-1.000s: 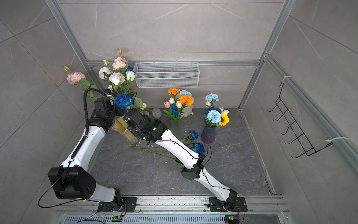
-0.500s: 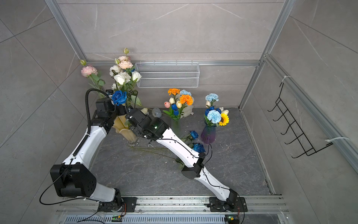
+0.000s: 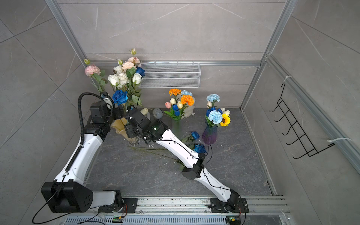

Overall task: Pick out blue flowers from the vase
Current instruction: Adjust the vase at the center of the board.

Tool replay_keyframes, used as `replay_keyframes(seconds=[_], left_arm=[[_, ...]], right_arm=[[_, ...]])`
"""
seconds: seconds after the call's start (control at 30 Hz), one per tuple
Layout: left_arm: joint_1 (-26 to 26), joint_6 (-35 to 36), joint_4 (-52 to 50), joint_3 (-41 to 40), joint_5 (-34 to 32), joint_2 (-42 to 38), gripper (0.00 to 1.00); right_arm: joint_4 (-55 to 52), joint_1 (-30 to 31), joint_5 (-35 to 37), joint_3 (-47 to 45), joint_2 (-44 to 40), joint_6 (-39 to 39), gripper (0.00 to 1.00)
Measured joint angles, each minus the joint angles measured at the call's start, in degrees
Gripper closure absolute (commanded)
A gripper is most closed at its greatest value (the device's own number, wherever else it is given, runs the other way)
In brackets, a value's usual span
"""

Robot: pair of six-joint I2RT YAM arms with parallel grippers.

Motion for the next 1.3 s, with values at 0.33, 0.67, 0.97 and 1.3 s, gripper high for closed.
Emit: replay_keyframes(seconds=[0.33,0.67,0.97,1.3], left_arm=[[-0.02,-1.14,-8.39,-2.38,1.36,-14.29,0.18],[-0.76,-1.99,-8.39,-6.43,12.74,-14.99,0.12],[-0.76,-1.07,-3.32,-4.57,17.09,-4.04,0.08],[-0.76,-0.44,3.5,1.81,18.62,4.35,0.08]], right_arm=[[1.16,-4.96,-0.04,0.0,0.13,1.27,0.32],[4.96,-11.13,-1.44,-0.09,-0.26,1.16,0.31],[10.56,-11.54,-1.99,-9.66,-9.33,-0.66,0.31],[12.7,-11.15,-1.29,-20.5,-18.73,-3.15,0.31]])
